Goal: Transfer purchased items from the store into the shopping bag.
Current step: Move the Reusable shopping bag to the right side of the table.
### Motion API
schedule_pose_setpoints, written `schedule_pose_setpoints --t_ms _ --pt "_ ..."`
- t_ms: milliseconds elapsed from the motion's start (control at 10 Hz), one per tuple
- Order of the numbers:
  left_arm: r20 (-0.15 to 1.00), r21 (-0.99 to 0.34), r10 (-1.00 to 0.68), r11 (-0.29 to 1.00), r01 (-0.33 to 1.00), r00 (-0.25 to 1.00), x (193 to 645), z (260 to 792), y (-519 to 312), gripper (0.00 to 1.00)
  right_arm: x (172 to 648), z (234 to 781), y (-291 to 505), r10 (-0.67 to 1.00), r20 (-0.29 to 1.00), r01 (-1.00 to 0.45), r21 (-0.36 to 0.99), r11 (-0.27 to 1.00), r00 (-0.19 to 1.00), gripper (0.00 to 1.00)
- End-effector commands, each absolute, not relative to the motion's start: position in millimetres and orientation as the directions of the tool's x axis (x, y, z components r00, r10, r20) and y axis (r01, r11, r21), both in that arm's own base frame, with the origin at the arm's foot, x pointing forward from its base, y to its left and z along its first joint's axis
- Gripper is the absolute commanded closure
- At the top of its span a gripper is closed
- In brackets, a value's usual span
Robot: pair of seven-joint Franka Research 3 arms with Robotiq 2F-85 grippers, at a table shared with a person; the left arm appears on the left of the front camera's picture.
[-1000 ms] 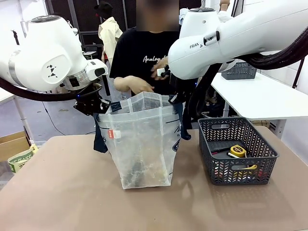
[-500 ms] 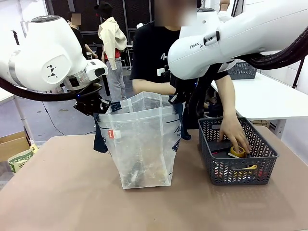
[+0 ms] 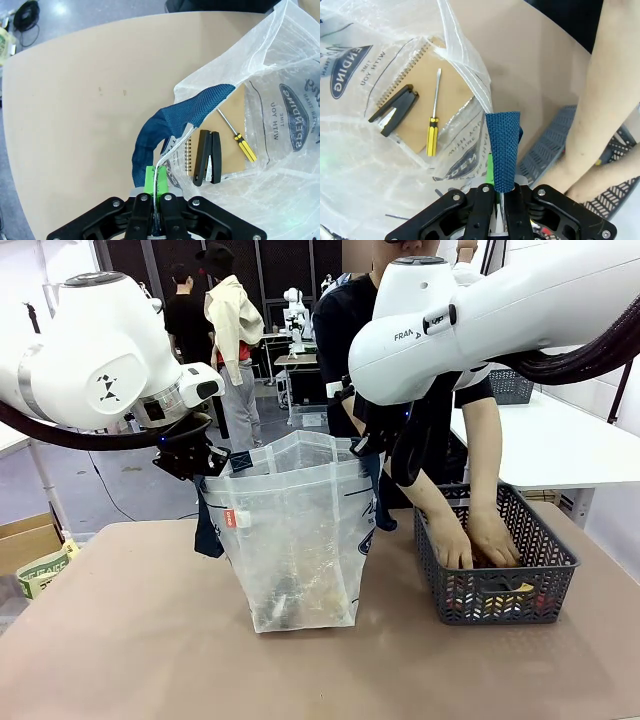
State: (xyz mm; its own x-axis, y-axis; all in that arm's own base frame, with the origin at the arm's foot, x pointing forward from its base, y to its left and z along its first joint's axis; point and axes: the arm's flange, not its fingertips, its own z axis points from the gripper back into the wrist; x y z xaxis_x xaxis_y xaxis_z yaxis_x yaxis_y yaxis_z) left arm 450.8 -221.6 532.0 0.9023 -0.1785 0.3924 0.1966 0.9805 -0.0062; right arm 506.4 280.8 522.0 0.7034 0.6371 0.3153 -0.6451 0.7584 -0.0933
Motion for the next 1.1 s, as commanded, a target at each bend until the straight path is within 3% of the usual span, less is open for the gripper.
schedule_pose_setpoints --t_ms 0,1000 --pt "0.392 -0.009 -0.161 0.984 0.178 0.906 447.4 533.5 -219.3 1.00 506.6 521.9 279.7 0.633 0.313 -0.641 -0.092 0.762 0.708 1.00" --pt "0.392 -0.009 -0.161 0.984 0.178 0.906 447.4 533.5 -219.3 1.00 506.6 521.9 279.7 0.633 0.313 -0.641 -0.092 0.762 0.708 1.00"
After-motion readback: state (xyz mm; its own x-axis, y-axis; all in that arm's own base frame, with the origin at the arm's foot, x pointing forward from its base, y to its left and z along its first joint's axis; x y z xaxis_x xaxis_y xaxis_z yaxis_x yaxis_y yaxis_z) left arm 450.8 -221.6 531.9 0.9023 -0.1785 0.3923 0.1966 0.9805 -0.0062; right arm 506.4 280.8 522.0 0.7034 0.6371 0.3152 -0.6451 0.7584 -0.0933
